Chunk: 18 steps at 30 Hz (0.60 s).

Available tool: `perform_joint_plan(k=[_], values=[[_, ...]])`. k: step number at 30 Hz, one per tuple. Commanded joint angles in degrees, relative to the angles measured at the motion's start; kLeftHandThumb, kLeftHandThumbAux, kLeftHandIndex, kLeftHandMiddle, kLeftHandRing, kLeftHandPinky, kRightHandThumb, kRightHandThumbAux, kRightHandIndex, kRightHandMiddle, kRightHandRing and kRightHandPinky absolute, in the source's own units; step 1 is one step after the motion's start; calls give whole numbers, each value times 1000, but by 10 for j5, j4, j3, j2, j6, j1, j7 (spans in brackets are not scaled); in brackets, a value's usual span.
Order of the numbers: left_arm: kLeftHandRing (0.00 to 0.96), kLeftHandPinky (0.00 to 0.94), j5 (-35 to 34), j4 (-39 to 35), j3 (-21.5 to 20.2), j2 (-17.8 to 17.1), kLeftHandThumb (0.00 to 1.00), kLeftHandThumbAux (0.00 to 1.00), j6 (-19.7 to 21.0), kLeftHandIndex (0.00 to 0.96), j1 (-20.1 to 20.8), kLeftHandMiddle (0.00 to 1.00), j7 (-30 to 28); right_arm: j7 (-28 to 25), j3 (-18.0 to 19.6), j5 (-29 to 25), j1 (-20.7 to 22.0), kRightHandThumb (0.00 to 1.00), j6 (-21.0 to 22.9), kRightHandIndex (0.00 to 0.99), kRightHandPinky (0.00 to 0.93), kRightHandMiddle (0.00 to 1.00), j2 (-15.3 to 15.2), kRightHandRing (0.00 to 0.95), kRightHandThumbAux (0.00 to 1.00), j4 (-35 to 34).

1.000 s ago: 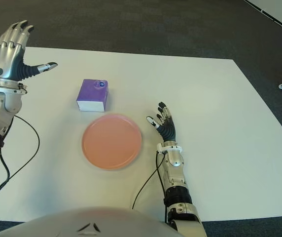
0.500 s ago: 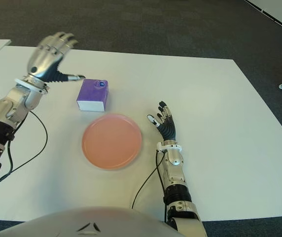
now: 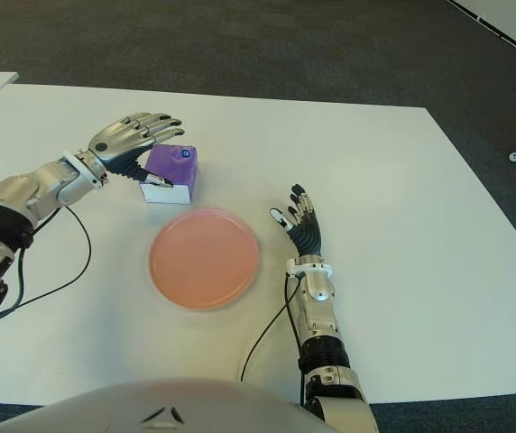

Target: Put the tissue paper into the plate.

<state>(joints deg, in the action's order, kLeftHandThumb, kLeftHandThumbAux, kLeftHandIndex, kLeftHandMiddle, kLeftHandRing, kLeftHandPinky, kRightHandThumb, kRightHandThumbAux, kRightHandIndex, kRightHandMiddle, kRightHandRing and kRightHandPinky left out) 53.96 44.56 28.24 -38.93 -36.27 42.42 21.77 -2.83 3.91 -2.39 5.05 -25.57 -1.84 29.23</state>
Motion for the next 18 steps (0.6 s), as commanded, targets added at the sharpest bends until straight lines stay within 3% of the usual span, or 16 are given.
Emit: perform_joint_plan(k=[1, 13, 18], values=[[0, 0, 6, 24, 23, 2, 68, 272, -20, 0, 15, 0, -32, 3, -5, 4, -57, 0, 48, 0, 0, 0, 14, 0, 603, 73], [0, 0, -22, 73, 38, 14, 46, 270, -66, 0, 35, 0, -113, 1, -4, 1, -52, 0, 39, 0, 0, 0, 13, 0, 622, 87], [0, 0, -19, 85, 41, 15, 45, 275, -70, 0, 41, 0, -120, -3, -3, -1, -49, 0, 38, 0, 0, 0, 12, 0, 624, 92]])
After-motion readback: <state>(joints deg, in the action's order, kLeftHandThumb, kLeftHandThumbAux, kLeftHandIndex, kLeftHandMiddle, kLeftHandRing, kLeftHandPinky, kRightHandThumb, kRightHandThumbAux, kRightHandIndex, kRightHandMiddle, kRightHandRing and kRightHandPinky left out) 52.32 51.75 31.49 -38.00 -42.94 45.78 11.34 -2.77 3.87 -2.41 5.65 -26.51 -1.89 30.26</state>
